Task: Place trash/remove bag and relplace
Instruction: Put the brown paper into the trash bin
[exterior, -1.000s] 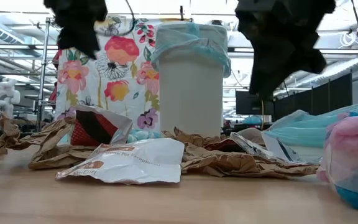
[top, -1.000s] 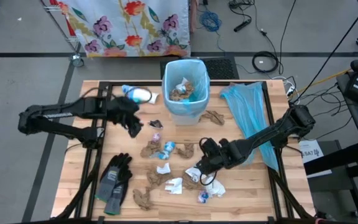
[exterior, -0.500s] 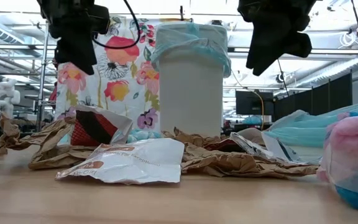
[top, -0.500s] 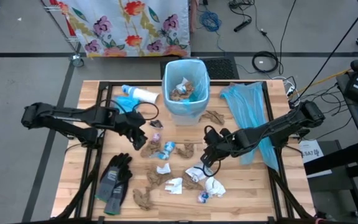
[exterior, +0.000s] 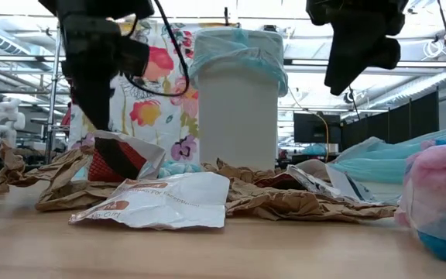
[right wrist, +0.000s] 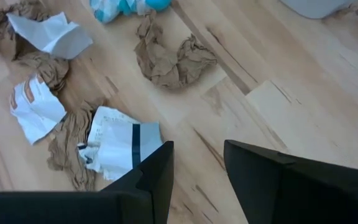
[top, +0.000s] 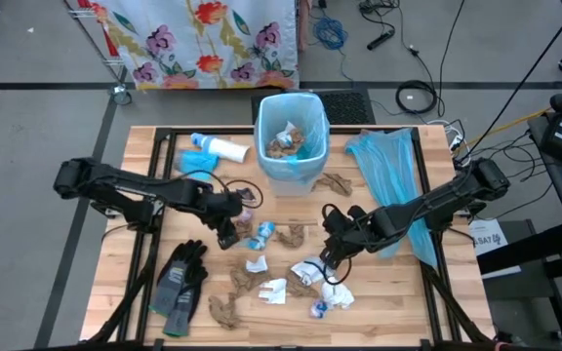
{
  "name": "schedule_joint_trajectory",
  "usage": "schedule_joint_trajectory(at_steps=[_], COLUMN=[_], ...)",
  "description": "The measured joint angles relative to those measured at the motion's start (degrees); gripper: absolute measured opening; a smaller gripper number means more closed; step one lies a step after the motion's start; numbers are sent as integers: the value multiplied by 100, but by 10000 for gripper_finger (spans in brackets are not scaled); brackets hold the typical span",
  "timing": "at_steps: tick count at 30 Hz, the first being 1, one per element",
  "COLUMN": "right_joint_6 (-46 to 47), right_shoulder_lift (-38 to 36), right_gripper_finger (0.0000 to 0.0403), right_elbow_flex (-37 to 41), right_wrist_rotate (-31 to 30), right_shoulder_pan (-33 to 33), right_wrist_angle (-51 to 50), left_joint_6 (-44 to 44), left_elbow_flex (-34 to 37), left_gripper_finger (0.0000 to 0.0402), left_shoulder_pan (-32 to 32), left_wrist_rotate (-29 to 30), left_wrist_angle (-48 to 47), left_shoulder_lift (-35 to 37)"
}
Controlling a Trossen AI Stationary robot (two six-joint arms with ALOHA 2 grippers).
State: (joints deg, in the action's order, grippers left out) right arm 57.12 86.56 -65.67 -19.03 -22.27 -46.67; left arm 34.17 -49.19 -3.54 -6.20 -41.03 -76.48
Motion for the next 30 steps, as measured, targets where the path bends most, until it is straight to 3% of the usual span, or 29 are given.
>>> schedule_joint_trajectory(at_steps=[8, 14, 20, 30], right_joint_6=[2, 74, 347, 938], right_shoulder_lift=[-2, -2, -1, -2], right_gripper_finger=[132, 132, 132, 132], right_elbow_flex=[0, 0, 0, 122], right_wrist_rotate=[-2, -2, -12, -93], right_shoulder_pan=[-175, -339, -492, -537], right_wrist_angle=[-26, -178, -395, -751], left_joint_6=[155, 343, 446, 439], left_elbow_flex=[0, -40, -606, -2103], left_gripper_finger=[145, 16, 4, 1], left_shoulder_pan=[-36, -60, -140, -186], left_wrist_rotate=[30, -70, -1, 659], left_wrist_angle=[655, 928, 437, -1063], left_shoulder_lift=[-873, -967, -821, -180])
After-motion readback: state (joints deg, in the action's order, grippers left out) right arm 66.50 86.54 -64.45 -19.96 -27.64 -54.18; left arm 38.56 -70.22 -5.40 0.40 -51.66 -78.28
